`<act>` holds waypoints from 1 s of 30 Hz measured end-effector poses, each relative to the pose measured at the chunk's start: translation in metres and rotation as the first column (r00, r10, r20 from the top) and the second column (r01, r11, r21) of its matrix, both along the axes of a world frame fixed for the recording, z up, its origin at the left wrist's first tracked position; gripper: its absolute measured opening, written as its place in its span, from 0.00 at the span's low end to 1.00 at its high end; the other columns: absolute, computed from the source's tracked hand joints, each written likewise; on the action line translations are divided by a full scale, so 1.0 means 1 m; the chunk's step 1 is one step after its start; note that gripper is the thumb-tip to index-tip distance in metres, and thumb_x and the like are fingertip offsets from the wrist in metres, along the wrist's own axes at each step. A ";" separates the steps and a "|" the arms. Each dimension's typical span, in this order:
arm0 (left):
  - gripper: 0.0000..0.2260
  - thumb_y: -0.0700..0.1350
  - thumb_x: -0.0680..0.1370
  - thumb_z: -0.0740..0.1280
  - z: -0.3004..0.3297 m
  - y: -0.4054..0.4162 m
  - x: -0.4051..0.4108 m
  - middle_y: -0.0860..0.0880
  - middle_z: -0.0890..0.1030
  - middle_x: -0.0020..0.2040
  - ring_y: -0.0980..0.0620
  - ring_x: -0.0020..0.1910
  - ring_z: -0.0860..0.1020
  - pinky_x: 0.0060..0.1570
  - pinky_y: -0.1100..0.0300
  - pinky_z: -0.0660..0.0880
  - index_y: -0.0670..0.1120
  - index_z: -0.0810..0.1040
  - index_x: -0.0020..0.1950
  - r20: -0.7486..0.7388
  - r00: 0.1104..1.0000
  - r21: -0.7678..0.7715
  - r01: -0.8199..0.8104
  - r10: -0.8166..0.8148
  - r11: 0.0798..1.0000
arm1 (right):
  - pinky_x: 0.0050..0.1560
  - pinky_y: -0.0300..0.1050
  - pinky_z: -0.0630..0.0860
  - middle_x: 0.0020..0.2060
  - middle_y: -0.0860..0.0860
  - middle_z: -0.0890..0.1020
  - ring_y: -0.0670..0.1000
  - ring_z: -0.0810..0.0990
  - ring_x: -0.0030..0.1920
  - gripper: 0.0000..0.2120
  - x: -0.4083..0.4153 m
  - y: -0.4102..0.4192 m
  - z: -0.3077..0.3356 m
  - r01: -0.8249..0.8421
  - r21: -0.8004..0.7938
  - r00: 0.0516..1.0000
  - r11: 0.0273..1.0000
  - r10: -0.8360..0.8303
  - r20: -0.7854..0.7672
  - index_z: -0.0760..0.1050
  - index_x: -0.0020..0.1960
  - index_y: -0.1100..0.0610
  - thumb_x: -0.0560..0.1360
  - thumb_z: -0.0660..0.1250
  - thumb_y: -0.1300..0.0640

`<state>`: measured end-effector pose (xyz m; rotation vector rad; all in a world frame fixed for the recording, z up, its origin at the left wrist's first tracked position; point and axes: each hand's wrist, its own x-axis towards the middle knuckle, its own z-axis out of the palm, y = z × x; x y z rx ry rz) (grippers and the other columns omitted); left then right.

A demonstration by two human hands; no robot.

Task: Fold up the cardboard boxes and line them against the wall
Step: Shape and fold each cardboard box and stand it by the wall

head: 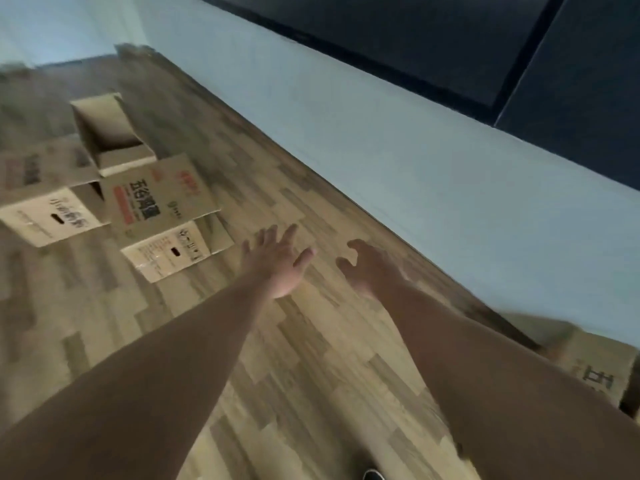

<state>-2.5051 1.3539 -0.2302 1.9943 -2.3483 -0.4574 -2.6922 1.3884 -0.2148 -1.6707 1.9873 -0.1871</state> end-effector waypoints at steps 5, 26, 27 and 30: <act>0.32 0.67 0.81 0.50 0.018 -0.020 0.176 0.42 0.65 0.79 0.42 0.78 0.62 0.74 0.37 0.59 0.50 0.60 0.81 -0.020 0.974 -0.038 -0.225 0.224 0.974 | 0.61 0.51 0.75 0.67 0.56 0.76 0.60 0.77 0.63 0.26 0.161 -0.058 0.021 -0.189 0.026 0.980 0.982 0.187 0.067 0.65 0.76 0.49 0.81 0.59 0.40; 0.29 0.63 0.83 0.54 -0.020 -0.384 0.507 0.45 0.67 0.78 0.42 0.75 0.67 0.72 0.42 0.64 0.50 0.61 0.80 -0.005 0.825 0.054 -0.563 0.564 0.824 | 0.35 0.39 0.69 0.63 0.54 0.78 0.51 0.76 0.48 0.23 0.468 -0.503 -0.045 -0.381 0.179 0.918 0.907 0.349 0.187 0.68 0.74 0.55 0.83 0.60 0.46; 0.29 0.63 0.83 0.54 -0.029 -0.405 0.516 0.45 0.67 0.78 0.42 0.75 0.68 0.72 0.42 0.64 0.50 0.62 0.80 -0.019 0.826 0.064 -0.562 0.564 0.825 | 0.35 0.39 0.70 0.62 0.54 0.78 0.51 0.76 0.47 0.23 0.478 -0.523 -0.052 -0.369 0.191 0.923 0.910 0.335 0.189 0.68 0.74 0.55 0.83 0.60 0.46; 0.29 0.63 0.83 0.54 -0.070 -0.475 0.549 0.46 0.67 0.78 0.42 0.74 0.68 0.72 0.41 0.66 0.50 0.61 0.80 -0.044 0.825 0.109 -0.556 0.563 0.824 | 0.38 0.38 0.72 0.63 0.53 0.76 0.52 0.76 0.51 0.24 0.508 -0.588 -0.084 -0.334 0.228 0.940 0.915 0.308 0.146 0.67 0.75 0.54 0.82 0.60 0.44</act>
